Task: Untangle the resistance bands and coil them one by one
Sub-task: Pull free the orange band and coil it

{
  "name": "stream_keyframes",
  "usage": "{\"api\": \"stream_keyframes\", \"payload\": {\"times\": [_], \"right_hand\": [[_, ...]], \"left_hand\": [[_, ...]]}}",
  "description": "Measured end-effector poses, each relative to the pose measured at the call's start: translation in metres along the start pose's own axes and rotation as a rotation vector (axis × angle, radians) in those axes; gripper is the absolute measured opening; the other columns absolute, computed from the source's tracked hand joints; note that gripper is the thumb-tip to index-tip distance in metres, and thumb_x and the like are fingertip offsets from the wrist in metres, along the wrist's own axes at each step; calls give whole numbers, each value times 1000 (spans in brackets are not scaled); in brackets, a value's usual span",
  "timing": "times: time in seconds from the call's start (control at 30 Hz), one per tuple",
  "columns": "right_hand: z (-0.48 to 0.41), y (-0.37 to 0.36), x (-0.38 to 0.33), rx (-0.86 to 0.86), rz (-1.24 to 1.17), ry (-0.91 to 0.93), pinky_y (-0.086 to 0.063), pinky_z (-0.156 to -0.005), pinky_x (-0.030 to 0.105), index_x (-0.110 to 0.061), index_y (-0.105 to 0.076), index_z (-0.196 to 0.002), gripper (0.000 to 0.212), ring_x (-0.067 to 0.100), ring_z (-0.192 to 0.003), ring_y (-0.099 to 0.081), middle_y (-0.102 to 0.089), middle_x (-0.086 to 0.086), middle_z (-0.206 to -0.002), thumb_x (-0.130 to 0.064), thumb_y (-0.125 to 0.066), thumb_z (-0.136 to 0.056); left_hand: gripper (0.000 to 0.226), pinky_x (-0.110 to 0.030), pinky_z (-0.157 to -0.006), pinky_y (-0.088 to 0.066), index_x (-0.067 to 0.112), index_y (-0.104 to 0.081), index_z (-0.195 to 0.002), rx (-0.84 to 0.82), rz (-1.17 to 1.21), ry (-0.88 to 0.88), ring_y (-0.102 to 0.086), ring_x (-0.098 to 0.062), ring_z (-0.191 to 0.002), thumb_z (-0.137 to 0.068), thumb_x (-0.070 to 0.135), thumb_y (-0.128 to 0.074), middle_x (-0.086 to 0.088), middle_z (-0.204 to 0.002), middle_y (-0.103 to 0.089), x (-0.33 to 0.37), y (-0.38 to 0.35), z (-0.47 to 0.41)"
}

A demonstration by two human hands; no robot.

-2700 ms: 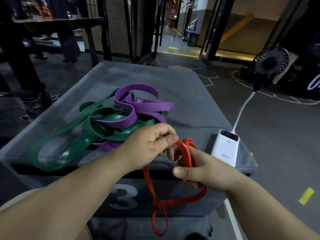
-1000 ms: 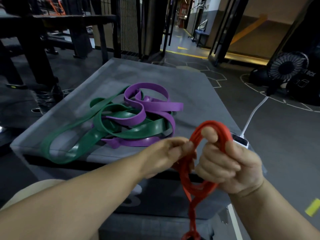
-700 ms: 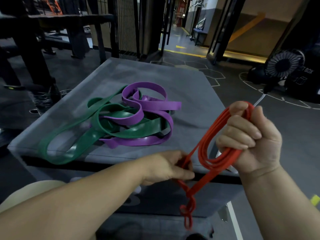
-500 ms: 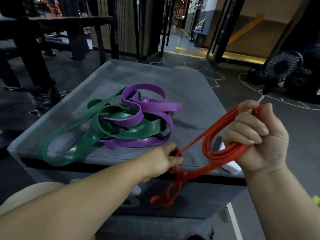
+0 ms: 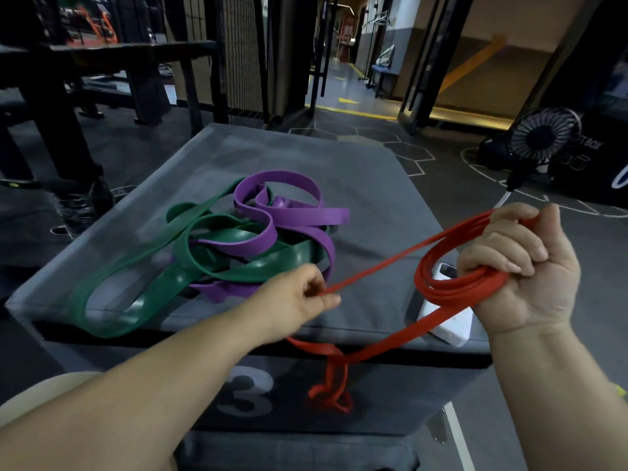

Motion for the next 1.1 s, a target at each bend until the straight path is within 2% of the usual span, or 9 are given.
{"api": "stream_keyframes", "payload": {"times": [0.13,0.23,0.43,0.5,0.63,0.77,0.9,1.0,1.1], "right_hand": [[1,10,-13,38,-28,91,-33,-53,20,-8,-56,-87,25,13,-41,-39,-50,3,-51,-30,-56,-98],[2,17,-20,101,3,190,-37,-50,20,-12,-55,-84,25,9,-40,-42,-45,-5,-50,-34,-56,-97],[5,24,-18,385,411,379,-38,-52,17,-23,-52,-78,15,3,-44,-33,-34,-11,-54,-34,-58,-88],[4,28,-8,432,516,396,-41,-55,19,-23,-49,-84,9,5,-46,-36,-37,-8,-57,-21,-57,-87],[2,28,17,425,762,372,-51,-60,28,-19,-47,-100,19,10,-50,-45,-44,-4,-60,-2,-49,-94],[3,22,35,359,999,279,-51,-61,31,-20,-48,-104,18,12,-52,-45,-44,-5,-58,-11,-55,-91],[7,22,56,346,1251,150,-52,-61,34,-21,-48,-108,17,16,-59,-59,-56,-2,-60,-7,-51,-99],[8,24,64,340,1261,92,-54,-54,33,-26,-48,-105,15,19,-64,-64,-61,0,-64,-15,-54,-98],[8,22,61,347,1344,88,-55,-56,34,-32,-49,-102,14,22,-66,-65,-65,1,-72,-22,-57,-97]], "left_hand": [[21,-25,-62,-42,25,-40,-92,-176,-124,68,-52,-10,-66,-92,25,-61,2,-84,-55,-8,-29,10],[21,-28,-65,-47,27,-42,-84,-239,-16,86,-53,-8,-66,-94,19,-59,6,-77,-55,-5,-44,17],[14,-29,-67,-49,20,-59,-94,-334,598,117,-55,-5,-65,-94,6,-57,7,-77,-57,21,-57,32],[15,-27,-60,-48,21,-60,-94,-412,676,152,-51,-5,-60,-95,8,-55,6,-76,-56,27,-63,38],[10,-14,-43,-30,18,-54,-92,-572,683,170,-40,-3,-52,-97,10,-52,4,-72,-54,41,-71,48],[14,-16,-46,-30,16,-54,-83,-473,665,157,-44,-5,-49,-96,12,-54,5,-60,-57,42,-64,45],[16,-21,-54,-40,15,-57,-82,-384,909,186,-54,-8,-56,-81,17,-73,2,-61,-61,42,-49,38],[24,-16,-63,-48,11,-64,-92,-467,1016,148,-64,-7,-73,-70,3,-66,-1,-79,-68,44,-44,39],[26,-18,-72,-47,13,-69,-92,-401,930,189,-62,-4,-75,-83,-9,-60,4,-81,-69,36,-43,38]]}}
Point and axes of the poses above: each hand's wrist, its own z-axis away from the middle knuckle, its own y-axis out of the back of the hand, x = y × z, the point moved 8 cm from there along -z, towards the middle knuckle
